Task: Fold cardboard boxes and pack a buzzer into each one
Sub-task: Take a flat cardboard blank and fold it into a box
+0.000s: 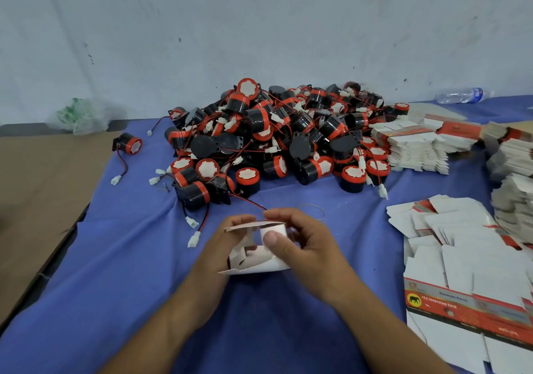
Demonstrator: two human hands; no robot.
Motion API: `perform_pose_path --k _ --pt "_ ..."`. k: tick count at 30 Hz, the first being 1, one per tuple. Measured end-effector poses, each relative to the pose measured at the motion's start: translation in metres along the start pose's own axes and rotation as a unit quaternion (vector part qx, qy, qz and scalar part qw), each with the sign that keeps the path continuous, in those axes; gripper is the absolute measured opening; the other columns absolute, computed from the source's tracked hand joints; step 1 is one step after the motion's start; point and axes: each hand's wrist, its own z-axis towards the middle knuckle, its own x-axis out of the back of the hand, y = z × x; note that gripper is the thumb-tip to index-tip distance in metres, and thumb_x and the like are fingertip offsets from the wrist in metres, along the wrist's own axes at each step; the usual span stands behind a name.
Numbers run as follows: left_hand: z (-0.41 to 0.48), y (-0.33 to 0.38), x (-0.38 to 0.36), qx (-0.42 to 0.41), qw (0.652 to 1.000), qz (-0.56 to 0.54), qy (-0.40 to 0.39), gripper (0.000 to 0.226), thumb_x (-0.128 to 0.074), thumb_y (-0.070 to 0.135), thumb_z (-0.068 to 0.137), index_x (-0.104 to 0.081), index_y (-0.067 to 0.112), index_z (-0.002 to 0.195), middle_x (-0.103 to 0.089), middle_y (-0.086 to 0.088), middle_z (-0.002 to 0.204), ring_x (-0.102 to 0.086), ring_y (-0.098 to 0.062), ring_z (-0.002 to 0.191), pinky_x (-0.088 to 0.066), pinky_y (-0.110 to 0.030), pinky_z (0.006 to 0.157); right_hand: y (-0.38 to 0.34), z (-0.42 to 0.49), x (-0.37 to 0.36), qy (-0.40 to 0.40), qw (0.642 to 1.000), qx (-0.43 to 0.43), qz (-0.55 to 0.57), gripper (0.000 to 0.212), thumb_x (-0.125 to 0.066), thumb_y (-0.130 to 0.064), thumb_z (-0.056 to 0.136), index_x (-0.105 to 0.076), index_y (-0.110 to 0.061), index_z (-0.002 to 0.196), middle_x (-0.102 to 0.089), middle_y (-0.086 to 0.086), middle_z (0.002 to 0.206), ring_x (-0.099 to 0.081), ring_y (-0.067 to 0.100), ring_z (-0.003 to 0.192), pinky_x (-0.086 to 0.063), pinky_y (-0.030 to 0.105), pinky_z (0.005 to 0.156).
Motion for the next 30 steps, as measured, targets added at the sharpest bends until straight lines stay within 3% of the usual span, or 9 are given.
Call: perform_pose_path --k 3,7,12,15,17,20,23,26,30 --pt "-0.006 -0.004 -0.005 -0.005 0.998 -0.049 -0.034 0.048 -0.046 0.055 0.091 -0.056 0.027 0.13 -0.062 -0.01 0.131 -0.055 -0.035 0.124 -0.043 -0.049 0.106 0.0 0.001 0.004 0.05 0.998 0.016 0.017 0.024 -0.075 -0.036 0.082 -0.069 -0.023 0.102 -0.068 -0.019 0.075 -0.062 -0.004 0.063 -0.046 0.009 0.059" --pt "-0.004 0.001 -0.011 -0.053 0.997 -0.003 -0.049 0.097 -0.055 0.087 0.067 -0.047 0.02 0.136 -0.054 -0.006 0.137 -0.05 -0.029 0.127 -0.042 -0.043 0.105 -0.004 0.002 0.004 0.07 0.997 0.016 0.032 0.005 -0.067 -0.018 0.094 -0.07 -0.017 0.097 -0.069 -0.018 0.076 -0.062 -0.006 0.065 -0.045 0.008 0.058" --pt "-0.006 0.005 -0.011 -0.112 0.988 0.104 0.017 0.038 -0.05 0.044 0.092 -0.061 0.022 0.121 -0.066 0.006 0.116 -0.062 -0.016 0.108 -0.053 -0.029 0.088 0.001 -0.001 -0.004 0.032 0.999 0.01 -0.012 0.033 -0.052 -0.053 0.093 -0.069 -0.03 0.109 -0.072 -0.008 0.101 -0.066 0.002 0.089 -0.05 0.019 0.074" --pt "-0.003 0.006 -0.006 -0.072 0.99 0.089 0.077 0.038 -0.05 0.053 0.089 -0.065 0.028 0.112 -0.07 0.007 0.103 -0.065 -0.013 0.094 -0.055 -0.039 0.084 -0.003 -0.005 -0.009 -0.017 0.997 0.056 -0.057 0.036 -0.034 -0.068 0.097 -0.06 -0.057 0.119 -0.065 -0.022 0.121 -0.06 0.01 0.116 -0.049 0.026 0.094" --pt "0.0 0.005 -0.003 -0.076 0.987 0.104 0.095 0.034 -0.051 0.057 0.091 -0.065 0.033 0.111 -0.07 0.01 0.101 -0.065 -0.009 0.09 -0.054 -0.031 0.079 -0.003 -0.004 -0.01 -0.024 0.996 0.049 -0.071 0.031 -0.038 -0.067 0.096 -0.056 -0.062 0.12 -0.064 -0.02 0.123 -0.06 0.012 0.116 -0.049 0.034 0.099" --pt "-0.006 0.002 -0.003 -0.069 0.982 0.128 0.12 0.048 -0.037 0.073 0.086 -0.058 0.042 0.116 -0.067 0.019 0.107 -0.063 0.0 0.096 -0.049 -0.015 0.076 0.004 -0.004 -0.01 -0.026 0.996 0.019 -0.085 0.03 -0.057 -0.055 0.089 -0.057 -0.057 0.119 -0.065 -0.016 0.118 -0.062 0.011 0.109 -0.053 0.036 0.094" --pt "0.001 0.008 -0.007 -0.085 0.986 0.086 0.118 0.065 -0.02 0.074 0.09 -0.042 0.032 0.134 -0.052 0.018 0.133 -0.049 0.005 0.122 -0.041 -0.012 0.097 0.006 -0.003 -0.011 0.021 0.999 -0.006 -0.032 0.029 -0.062 -0.039 0.088 -0.064 -0.042 0.117 -0.069 -0.017 0.109 -0.066 0.003 0.094 -0.054 0.022 0.079" --pt "-0.006 0.005 -0.005 -0.143 0.977 0.139 0.075 0.056 -0.046 0.032 0.1 -0.026 0.015 0.149 -0.031 0.002 0.157 -0.033 -0.012 0.143 -0.03 -0.025 0.115 0.004 0.001 -0.009 0.092 0.995 -0.013 0.035 0.021 -0.062 -0.025 0.094 -0.068 -0.034 0.112 -0.072 -0.005 0.103 -0.066 0.015 0.09 -0.056 0.029 0.074" --pt "-0.02 -0.001 -0.023 -0.177 0.935 0.304 0.047 0.093 -0.065 0.066 0.074 -0.007 0.053 0.145 -0.014 0.04 0.151 -0.019 0.012 0.141 -0.021 -0.003 0.108 0.002 0.002 -0.006 0.096 0.987 -0.047 0.12 0.021 -0.064 -0.028 0.094 -0.066 -0.031 0.114 -0.071 0.008 0.11 -0.066 0.026 0.095 -0.054 0.054 0.088"
